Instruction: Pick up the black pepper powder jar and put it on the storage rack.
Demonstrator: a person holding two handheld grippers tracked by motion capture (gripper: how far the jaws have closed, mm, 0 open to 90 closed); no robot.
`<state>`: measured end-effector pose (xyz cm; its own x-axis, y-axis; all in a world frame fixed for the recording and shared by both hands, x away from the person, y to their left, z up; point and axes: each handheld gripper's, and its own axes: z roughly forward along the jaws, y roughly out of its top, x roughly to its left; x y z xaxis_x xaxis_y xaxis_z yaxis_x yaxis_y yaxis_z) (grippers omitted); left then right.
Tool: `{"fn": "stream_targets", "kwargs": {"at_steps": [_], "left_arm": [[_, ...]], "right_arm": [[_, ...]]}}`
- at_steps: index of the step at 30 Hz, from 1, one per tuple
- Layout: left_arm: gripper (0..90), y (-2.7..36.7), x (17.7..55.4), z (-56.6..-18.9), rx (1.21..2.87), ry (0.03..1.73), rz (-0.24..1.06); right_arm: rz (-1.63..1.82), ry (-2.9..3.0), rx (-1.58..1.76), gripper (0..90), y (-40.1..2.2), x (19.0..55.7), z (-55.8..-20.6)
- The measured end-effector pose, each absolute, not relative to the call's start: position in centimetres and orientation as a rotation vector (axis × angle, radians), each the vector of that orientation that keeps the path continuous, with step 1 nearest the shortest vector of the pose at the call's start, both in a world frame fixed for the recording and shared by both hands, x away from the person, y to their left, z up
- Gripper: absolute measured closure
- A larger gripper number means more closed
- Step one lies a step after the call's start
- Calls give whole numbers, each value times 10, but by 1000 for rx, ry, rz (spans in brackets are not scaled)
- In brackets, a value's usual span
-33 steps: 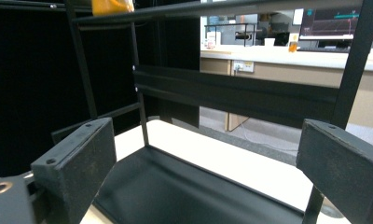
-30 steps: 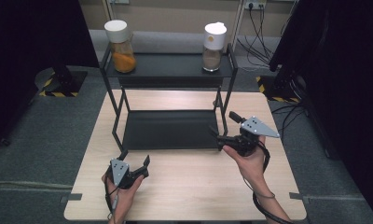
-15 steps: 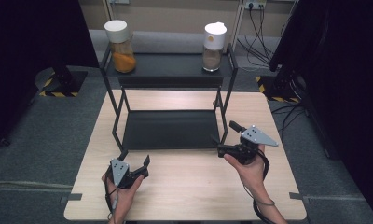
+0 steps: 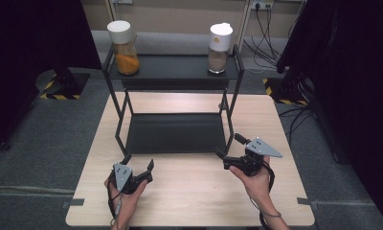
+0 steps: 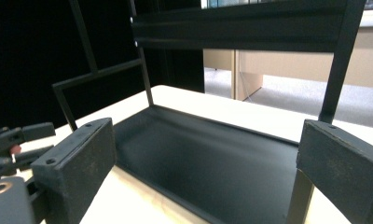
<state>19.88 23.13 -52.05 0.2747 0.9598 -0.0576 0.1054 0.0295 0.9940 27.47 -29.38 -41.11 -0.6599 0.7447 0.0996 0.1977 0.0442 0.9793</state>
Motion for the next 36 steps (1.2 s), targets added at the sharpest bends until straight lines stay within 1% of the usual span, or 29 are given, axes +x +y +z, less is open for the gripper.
{"fn": "stream_targets", "kwargs": {"at_steps": [36], "left_arm": [[112,230,198,-521,1368,1085,927]], "right_arm": [[1528,1930,1012,53,-307,253,-465]]}}
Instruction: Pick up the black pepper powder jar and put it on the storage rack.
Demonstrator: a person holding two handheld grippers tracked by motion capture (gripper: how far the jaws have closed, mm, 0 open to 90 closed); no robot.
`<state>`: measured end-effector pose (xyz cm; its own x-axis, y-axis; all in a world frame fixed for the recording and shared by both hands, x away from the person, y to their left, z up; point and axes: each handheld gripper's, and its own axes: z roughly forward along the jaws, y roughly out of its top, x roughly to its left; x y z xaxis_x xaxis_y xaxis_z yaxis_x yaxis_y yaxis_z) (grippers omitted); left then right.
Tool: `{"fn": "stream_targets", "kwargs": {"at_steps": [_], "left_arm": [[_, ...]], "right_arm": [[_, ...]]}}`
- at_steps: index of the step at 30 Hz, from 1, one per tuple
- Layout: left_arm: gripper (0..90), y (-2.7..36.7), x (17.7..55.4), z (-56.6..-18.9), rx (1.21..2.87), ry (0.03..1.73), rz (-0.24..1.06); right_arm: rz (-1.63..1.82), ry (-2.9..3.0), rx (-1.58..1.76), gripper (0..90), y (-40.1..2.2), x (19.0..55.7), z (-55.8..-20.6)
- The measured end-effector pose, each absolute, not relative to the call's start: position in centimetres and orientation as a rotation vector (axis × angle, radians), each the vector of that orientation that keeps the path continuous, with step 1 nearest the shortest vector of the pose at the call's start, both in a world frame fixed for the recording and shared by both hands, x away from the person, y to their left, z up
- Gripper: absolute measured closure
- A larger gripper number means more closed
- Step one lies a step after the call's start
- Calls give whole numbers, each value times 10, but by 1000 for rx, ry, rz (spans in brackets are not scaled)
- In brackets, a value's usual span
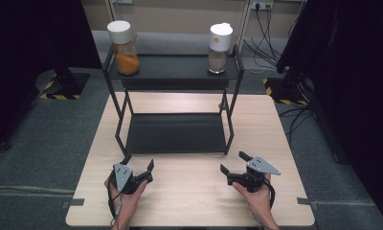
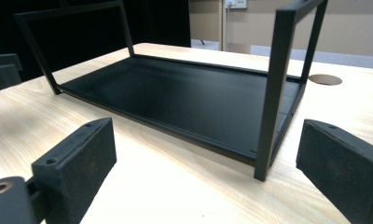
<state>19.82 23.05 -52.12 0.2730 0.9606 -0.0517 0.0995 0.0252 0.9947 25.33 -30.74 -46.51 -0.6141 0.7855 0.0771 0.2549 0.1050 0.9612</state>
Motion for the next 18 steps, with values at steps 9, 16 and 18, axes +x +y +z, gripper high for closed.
{"fn": "stream_targets", "kwargs": {"at_steps": [9,16,18], "left_arm": [[112,231,198,-521,1369,1085,926],[112,230,198,-521,1369,1085,927],[112,230,198,-521,1371,1084,928]], "right_arm": [[1491,1939,1027,55,-308,247,-479],[1490,1930,1026,55,-307,244,-484],[1489,1928,1020,55,-307,243,-484]]}}
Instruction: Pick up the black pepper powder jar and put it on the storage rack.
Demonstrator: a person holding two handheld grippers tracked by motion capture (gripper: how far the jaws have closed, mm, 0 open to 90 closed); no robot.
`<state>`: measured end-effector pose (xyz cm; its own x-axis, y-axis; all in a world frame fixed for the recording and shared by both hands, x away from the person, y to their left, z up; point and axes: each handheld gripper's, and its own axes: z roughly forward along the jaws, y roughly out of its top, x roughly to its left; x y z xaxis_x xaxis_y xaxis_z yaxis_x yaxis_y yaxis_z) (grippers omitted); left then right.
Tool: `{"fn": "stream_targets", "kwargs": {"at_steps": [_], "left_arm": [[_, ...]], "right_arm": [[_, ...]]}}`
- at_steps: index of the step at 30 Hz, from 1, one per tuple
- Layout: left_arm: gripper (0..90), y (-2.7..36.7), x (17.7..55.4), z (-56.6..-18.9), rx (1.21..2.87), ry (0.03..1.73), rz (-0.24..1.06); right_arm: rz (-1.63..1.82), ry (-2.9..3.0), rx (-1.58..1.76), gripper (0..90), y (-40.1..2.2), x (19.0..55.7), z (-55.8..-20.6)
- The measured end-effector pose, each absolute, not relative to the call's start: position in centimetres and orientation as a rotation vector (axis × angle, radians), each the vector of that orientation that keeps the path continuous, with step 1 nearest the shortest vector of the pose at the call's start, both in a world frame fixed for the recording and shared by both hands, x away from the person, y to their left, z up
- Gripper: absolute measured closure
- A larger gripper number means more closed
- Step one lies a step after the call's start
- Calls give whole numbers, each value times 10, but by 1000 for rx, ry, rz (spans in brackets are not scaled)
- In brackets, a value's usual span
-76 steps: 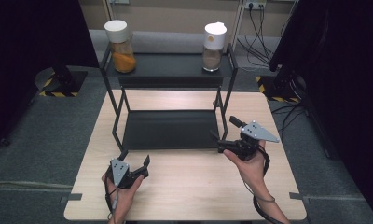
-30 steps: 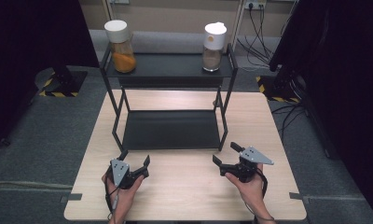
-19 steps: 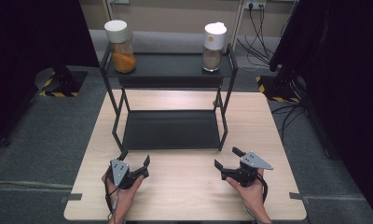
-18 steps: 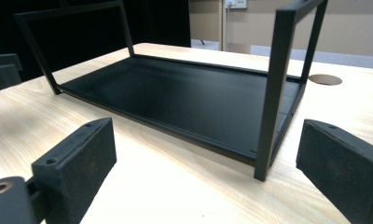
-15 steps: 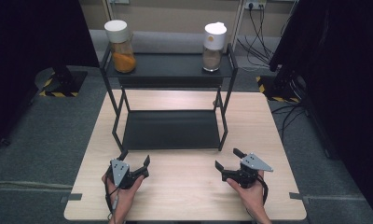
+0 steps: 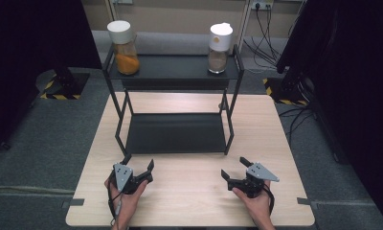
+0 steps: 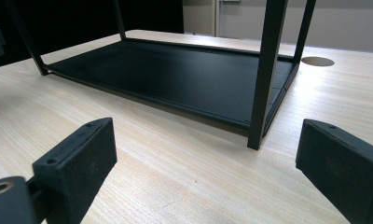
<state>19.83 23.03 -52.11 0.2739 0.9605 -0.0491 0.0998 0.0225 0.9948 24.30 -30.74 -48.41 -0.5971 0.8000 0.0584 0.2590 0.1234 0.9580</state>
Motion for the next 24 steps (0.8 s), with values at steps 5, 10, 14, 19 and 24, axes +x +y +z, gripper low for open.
{"fn": "stream_targets", "kwargs": {"at_steps": [5,10,14,19,24], "left_arm": [[112,230,198,-521,1370,1084,928],[112,231,198,-521,1370,1084,926],[112,230,198,-521,1376,1083,929],[112,230,199,-521,1374,1084,926],[111,232,200,-521,1377,1076,911]], "right_arm": [[1494,1920,1012,55,-308,242,-486],[1497,1916,1005,55,-308,241,-486],[1507,1911,1009,54,-309,241,-487],[1508,1913,1007,51,-310,241,-487],[1510,1912,1013,46,-310,241,-487]]}}
